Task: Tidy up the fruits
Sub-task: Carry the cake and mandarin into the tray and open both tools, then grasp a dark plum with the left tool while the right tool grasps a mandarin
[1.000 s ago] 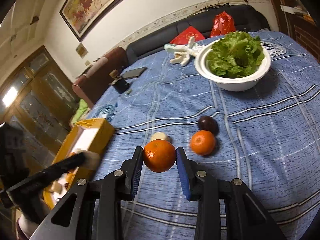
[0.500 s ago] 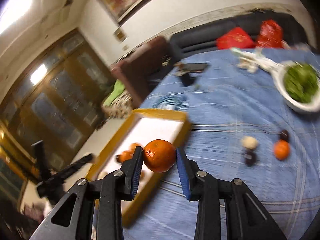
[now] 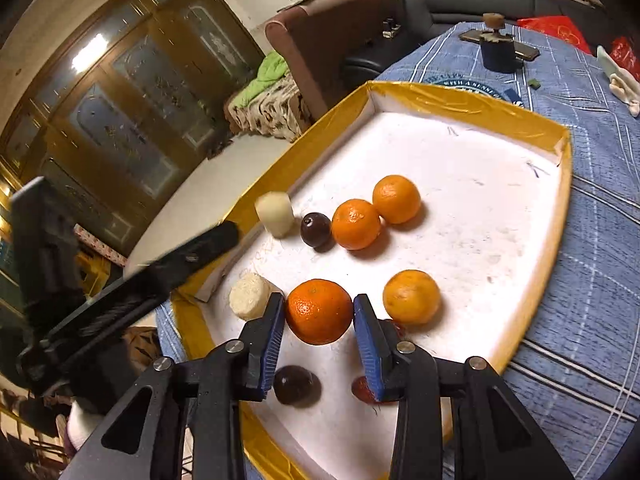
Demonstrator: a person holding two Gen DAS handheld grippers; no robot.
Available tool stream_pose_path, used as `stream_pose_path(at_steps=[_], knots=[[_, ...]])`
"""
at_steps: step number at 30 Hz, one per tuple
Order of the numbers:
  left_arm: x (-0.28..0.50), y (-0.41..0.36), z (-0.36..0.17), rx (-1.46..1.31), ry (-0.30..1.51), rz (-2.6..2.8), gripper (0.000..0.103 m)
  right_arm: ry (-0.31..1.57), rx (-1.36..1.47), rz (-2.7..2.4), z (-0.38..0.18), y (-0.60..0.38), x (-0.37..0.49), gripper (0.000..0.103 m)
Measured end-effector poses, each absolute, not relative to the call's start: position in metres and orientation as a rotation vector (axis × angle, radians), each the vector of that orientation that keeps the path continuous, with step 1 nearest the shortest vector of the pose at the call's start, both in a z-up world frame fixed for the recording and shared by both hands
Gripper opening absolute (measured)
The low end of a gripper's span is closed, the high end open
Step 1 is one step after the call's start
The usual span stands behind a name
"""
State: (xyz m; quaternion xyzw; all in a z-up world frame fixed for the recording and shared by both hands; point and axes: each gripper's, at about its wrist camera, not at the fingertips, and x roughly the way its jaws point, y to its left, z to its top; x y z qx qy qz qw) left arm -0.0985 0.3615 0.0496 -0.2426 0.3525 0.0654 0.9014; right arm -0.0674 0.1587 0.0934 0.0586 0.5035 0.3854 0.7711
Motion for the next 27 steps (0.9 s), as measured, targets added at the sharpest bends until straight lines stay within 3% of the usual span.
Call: stream_pose_path(at_steps=[5,11,18,20,22,23,27], knots=[[-0.108,0.368,0.058,-0.551,0.706,0.141,0.078,1.061,0.146,0.805,0.102,0.145,-0.061,0.051],[-0.120,0.347,0.093,-0.509,0.657,0.066,0.080,0.948,0.109,0.708,0.152,0.088,-0.061,0.051],[-0.140,0.299,0.169,-0.386,0.531,-0.068,0.082,0.661,0.103,0.399,0.302,-0.063,-0.056,0.051],[-0.140,0.279,0.189,-0.337,0.501,-0.096,0.088,0.572,0.118,0.302,0.352,-0.109,-0.055,0.052],[-0.135,0.254,0.204,-0.291,0.480,-0.134,0.088,0.529,0.134,0.237,0.382,-0.145,-0.054,0.064],[-0.133,0.247,0.207,-0.279,0.477,-0.145,0.089,0.527,0.155,0.226,0.385,-0.159,-0.054,0.072],[-0.114,0.201,0.198,-0.239,0.524,-0.220,0.090,0.631,0.225,0.243,0.331,-0.184,-0.054,0.073]])
